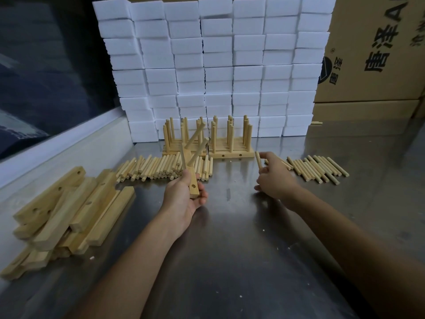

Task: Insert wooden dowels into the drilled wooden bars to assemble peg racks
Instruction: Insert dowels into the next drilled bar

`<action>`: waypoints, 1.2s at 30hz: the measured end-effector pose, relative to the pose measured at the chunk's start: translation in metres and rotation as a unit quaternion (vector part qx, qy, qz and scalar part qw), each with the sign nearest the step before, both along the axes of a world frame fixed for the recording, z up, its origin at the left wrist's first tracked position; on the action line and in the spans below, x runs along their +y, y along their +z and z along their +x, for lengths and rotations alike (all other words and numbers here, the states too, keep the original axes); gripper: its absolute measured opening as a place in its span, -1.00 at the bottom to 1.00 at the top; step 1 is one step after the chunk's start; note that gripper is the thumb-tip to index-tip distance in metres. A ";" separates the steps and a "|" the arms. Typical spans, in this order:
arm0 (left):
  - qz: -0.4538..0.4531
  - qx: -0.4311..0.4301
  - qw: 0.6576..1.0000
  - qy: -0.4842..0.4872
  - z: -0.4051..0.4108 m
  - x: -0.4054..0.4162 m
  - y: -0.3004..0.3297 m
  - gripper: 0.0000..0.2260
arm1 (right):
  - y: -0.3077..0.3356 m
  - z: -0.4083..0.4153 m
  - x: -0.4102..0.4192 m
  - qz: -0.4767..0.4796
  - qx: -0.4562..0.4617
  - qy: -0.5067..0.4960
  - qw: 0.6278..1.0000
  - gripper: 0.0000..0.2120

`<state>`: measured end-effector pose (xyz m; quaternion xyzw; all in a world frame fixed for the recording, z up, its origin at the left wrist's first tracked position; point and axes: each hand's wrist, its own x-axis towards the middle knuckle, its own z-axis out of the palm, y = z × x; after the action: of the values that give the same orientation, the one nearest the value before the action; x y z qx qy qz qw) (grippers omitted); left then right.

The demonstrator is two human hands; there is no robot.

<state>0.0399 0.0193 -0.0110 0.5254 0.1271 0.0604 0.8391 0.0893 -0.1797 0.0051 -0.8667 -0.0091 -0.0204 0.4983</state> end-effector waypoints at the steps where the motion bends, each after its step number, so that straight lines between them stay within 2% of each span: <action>1: -0.001 -0.001 1.000 -0.002 0.000 0.000 0.000 -0.67 | 0.000 0.000 0.001 0.015 0.002 0.003 1.000 -0.45; 5: -0.002 -0.001 1.000 -0.004 -0.001 0.001 0.000 -0.67 | -0.003 -0.002 0.006 0.025 -0.029 0.026 0.999 -0.58; 10: -0.007 0.000 1.000 -0.006 -0.002 0.000 0.001 -0.68 | -0.006 -0.007 0.012 0.017 -0.145 0.036 0.989 -0.68; 16: -0.023 0.011 0.999 -0.037 -0.006 -0.002 0.007 -0.79 | -0.005 -0.011 0.017 0.024 -0.212 0.016 0.977 -0.81; 22: -0.044 -0.012 0.997 -0.055 -0.007 0.000 0.008 -0.79 | -0.005 -0.012 0.022 0.036 -0.229 0.029 0.972 -0.82; 28: -0.068 -0.028 0.993 -0.091 -0.007 0.003 0.007 -0.73 | -0.001 -0.024 0.035 0.103 -0.207 0.122 0.965 -0.80; 33: -0.078 -0.043 0.991 -0.101 -0.005 0.003 0.005 -0.70 | -0.002 -0.028 0.043 0.092 -0.221 0.158 0.958 -0.84; 36: -0.089 -0.053 0.989 -0.104 -0.004 0.004 0.004 -0.68 | -0.004 -0.030 0.047 0.051 -0.232 0.157 0.959 -0.85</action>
<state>0.0356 0.0228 -0.0066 0.4548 0.0325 -0.0108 0.8900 0.0597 -0.1325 0.0015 -0.7993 -0.2594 -0.1425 0.5229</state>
